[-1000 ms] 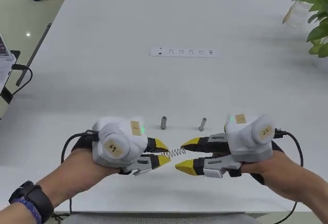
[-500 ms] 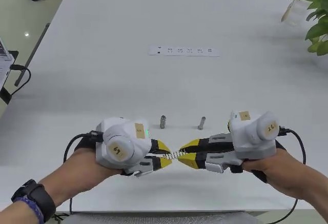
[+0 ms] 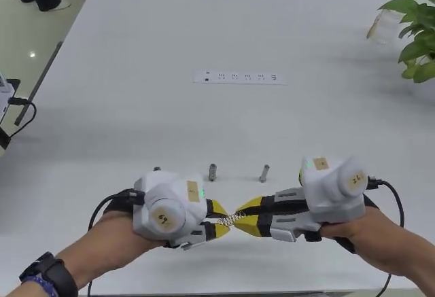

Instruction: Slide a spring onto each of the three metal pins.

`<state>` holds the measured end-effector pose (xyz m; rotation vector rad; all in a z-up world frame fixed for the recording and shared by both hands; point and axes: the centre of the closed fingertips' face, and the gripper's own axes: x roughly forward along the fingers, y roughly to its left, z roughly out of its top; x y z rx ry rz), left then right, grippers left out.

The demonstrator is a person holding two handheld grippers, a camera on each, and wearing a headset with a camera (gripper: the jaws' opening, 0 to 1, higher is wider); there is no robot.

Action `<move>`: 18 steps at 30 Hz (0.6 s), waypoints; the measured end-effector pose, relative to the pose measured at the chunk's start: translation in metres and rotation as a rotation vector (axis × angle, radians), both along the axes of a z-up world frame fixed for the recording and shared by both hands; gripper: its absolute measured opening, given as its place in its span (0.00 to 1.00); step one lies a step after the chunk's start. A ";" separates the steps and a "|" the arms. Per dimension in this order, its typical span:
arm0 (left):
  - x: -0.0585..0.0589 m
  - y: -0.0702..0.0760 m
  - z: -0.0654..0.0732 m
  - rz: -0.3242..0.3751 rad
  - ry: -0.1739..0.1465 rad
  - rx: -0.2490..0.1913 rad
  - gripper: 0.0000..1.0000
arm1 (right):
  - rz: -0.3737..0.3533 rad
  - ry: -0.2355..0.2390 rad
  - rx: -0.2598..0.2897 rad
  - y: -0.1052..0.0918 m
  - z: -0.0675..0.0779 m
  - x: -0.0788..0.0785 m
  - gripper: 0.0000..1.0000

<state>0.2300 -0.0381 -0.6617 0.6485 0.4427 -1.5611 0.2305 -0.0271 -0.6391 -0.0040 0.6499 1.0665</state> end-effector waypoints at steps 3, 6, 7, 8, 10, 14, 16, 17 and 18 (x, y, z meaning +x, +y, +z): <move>0.001 -0.003 0.000 0.004 0.005 -0.009 0.02 | 0.007 -0.001 -0.019 -0.001 0.001 0.001 0.09; 0.002 -0.008 0.001 0.013 0.015 -0.025 0.02 | 0.018 -0.011 -0.044 -0.003 0.003 0.002 0.09; 0.002 -0.010 0.001 0.014 0.016 -0.029 0.02 | 0.021 -0.014 -0.051 -0.003 0.004 0.002 0.10; 0.002 -0.012 0.002 0.017 0.019 -0.036 0.02 | 0.026 -0.019 -0.059 -0.003 0.004 0.002 0.10; 0.002 -0.015 0.002 0.020 0.021 -0.042 0.02 | 0.041 -0.028 -0.077 -0.002 0.005 0.003 0.10; 0.003 -0.017 0.002 0.025 0.025 -0.050 0.02 | 0.061 -0.034 -0.115 -0.005 0.004 0.003 0.10; 0.004 -0.017 0.004 0.030 0.029 -0.060 0.02 | 0.069 -0.043 -0.124 -0.007 0.005 0.003 0.10; 0.004 -0.018 0.005 0.032 0.035 -0.067 0.02 | 0.075 -0.045 -0.129 -0.008 0.006 0.003 0.10; 0.005 -0.018 0.006 0.033 0.035 -0.070 0.02 | 0.080 -0.050 -0.136 -0.008 0.007 0.004 0.10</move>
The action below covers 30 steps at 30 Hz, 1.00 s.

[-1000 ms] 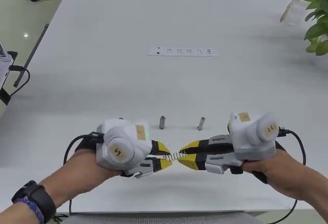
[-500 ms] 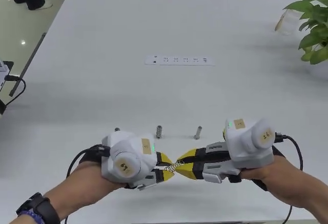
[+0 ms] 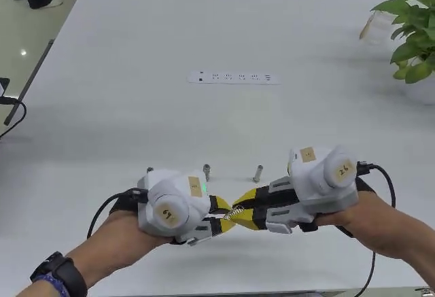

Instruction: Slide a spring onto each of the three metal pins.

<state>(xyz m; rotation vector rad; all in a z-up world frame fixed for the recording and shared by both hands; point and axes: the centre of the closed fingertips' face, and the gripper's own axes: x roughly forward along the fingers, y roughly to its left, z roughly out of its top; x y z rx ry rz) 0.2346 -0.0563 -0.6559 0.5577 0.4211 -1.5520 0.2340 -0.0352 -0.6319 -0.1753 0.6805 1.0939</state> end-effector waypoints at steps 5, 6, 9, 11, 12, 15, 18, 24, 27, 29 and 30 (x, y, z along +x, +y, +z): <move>0.000 -0.002 0.002 -0.005 0.003 -0.007 0.02 | 0.072 -0.033 -0.075 -0.004 0.001 -0.001 0.12; 0.000 -0.003 0.002 -0.008 0.003 -0.007 0.02 | 0.096 -0.043 -0.107 -0.006 0.000 -0.002 0.13; -0.002 -0.004 0.002 -0.012 0.006 -0.008 0.02 | 0.149 -0.059 -0.162 -0.009 0.000 -0.003 0.15; -0.003 -0.004 0.002 -0.015 0.007 -0.008 0.02 | 0.180 -0.067 -0.193 -0.010 -0.001 -0.004 0.18; -0.003 -0.004 0.002 -0.018 0.007 -0.008 0.02 | 0.207 -0.075 -0.212 -0.010 -0.001 -0.005 0.19; -0.005 -0.005 0.003 -0.021 0.012 -0.012 0.02 | 0.262 -0.091 -0.255 -0.009 -0.001 -0.007 0.19; -0.005 -0.005 0.004 -0.022 0.015 -0.014 0.02 | 0.299 -0.106 -0.286 -0.007 -0.002 -0.007 0.19; -0.005 -0.006 0.006 -0.023 0.015 -0.018 0.02 | 0.371 -0.122 -0.341 -0.005 -0.005 -0.009 0.18; -0.005 -0.007 0.007 -0.025 0.016 -0.021 0.02 | 0.397 -0.138 -0.358 -0.004 -0.005 -0.008 0.15; -0.005 -0.007 0.007 -0.027 0.015 -0.021 0.02 | 0.414 -0.141 -0.364 -0.003 -0.005 -0.009 0.14; -0.006 -0.007 0.007 -0.030 0.017 -0.017 0.02 | 0.425 -0.139 -0.367 -0.003 -0.005 -0.010 0.14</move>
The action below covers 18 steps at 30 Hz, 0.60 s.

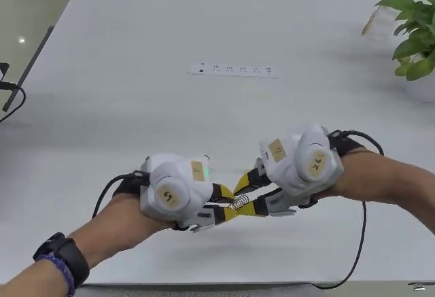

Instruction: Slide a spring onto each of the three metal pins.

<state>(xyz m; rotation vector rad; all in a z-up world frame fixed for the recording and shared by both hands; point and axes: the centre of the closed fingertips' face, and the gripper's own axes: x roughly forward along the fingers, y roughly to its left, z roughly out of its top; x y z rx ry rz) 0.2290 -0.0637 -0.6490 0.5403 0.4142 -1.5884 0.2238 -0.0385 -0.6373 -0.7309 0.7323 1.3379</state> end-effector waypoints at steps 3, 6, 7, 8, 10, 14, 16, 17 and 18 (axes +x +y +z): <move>0.000 0.000 0.000 -0.001 0.000 0.003 0.02 | 0.025 -0.001 -0.014 -0.001 -0.002 -0.001 0.10; 0.000 0.000 0.000 -0.005 0.000 0.006 0.02 | 0.035 -0.008 -0.022 -0.001 -0.003 0.000 0.09; 0.000 0.000 0.000 -0.003 0.006 0.005 0.02 | 0.035 -0.007 -0.024 -0.001 -0.003 0.000 0.09; 0.000 0.000 0.000 -0.003 0.007 0.005 0.02 | 0.036 -0.009 -0.026 -0.001 -0.003 0.000 0.09; 0.001 -0.001 -0.001 -0.003 0.009 0.006 0.02 | 0.034 -0.010 -0.029 -0.001 -0.003 0.001 0.09; 0.002 -0.002 -0.002 -0.003 0.004 0.002 0.02 | 0.025 -0.016 -0.031 -0.003 -0.004 0.003 0.09; 0.001 -0.003 -0.002 -0.007 0.006 0.003 0.02 | 0.019 -0.011 -0.030 -0.004 -0.005 0.002 0.09; 0.001 -0.004 -0.003 -0.006 0.007 0.003 0.03 | 0.017 -0.012 -0.032 -0.005 -0.006 0.002 0.09; 0.000 -0.004 -0.004 -0.008 0.018 0.005 0.03 | 0.016 -0.006 -0.031 -0.005 -0.006 0.001 0.09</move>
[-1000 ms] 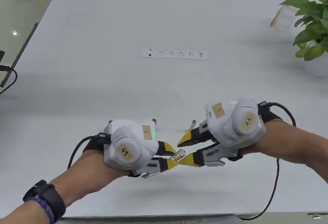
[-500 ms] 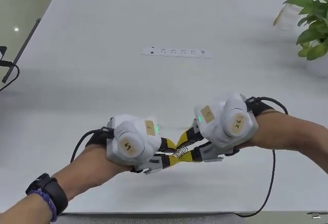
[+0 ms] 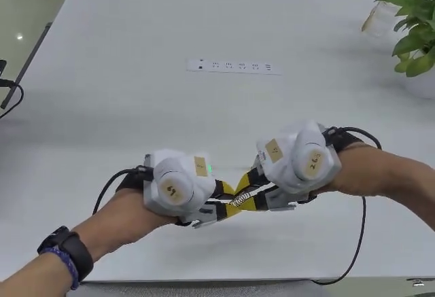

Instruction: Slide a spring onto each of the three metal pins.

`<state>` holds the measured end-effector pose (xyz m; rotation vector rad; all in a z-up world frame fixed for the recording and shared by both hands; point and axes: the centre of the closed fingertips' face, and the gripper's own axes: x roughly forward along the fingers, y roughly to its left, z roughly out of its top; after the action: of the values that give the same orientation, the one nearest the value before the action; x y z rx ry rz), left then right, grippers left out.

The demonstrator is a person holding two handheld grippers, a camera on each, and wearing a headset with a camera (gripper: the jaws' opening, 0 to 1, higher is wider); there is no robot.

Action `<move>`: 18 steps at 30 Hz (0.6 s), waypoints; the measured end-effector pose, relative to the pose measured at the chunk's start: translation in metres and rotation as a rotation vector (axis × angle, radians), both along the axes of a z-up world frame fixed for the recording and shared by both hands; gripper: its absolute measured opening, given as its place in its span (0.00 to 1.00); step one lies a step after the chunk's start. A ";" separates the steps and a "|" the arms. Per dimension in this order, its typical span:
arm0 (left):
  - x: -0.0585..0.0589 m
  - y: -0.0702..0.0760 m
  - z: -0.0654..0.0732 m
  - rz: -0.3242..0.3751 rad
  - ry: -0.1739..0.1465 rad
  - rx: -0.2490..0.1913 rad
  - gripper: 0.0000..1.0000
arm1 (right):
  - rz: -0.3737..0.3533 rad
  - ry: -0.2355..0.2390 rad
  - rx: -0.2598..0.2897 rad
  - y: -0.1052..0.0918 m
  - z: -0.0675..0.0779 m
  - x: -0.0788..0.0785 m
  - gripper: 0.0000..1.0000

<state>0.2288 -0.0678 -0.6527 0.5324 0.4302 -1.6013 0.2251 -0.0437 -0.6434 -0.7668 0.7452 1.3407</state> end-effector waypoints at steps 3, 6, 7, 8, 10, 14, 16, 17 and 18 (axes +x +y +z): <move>-0.001 0.000 -0.002 0.002 0.007 0.004 0.03 | -0.002 0.002 0.000 0.000 -0.002 -0.001 0.09; 0.000 0.003 -0.006 0.022 0.016 0.012 0.05 | -0.014 0.008 0.005 0.000 -0.004 -0.002 0.09; 0.001 0.004 -0.008 0.026 0.019 0.015 0.06 | -0.018 0.008 0.006 -0.001 -0.004 -0.002 0.09; 0.001 0.007 -0.010 0.034 0.026 0.019 0.07 | -0.023 0.008 0.007 -0.002 -0.005 -0.002 0.09; 0.003 0.011 -0.011 0.043 0.028 0.022 0.07 | -0.033 0.009 0.009 -0.005 -0.005 -0.002 0.09; 0.007 0.018 -0.010 0.077 0.038 0.017 0.09 | -0.063 0.010 0.004 -0.013 -0.008 0.000 0.09; 0.011 0.022 -0.009 0.101 0.043 0.017 0.13 | -0.083 0.008 -0.003 -0.019 -0.009 0.002 0.09; 0.013 0.024 -0.009 0.115 0.046 0.014 0.14 | -0.096 0.008 -0.004 -0.023 -0.010 0.003 0.09; 0.014 0.026 -0.008 0.125 0.046 0.012 0.14 | -0.104 0.009 -0.004 -0.025 -0.011 0.004 0.09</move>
<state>0.2429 -0.0418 -0.6609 0.4692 0.4980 -1.4941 0.2287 -0.0686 -0.6542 -0.7160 0.7851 1.2494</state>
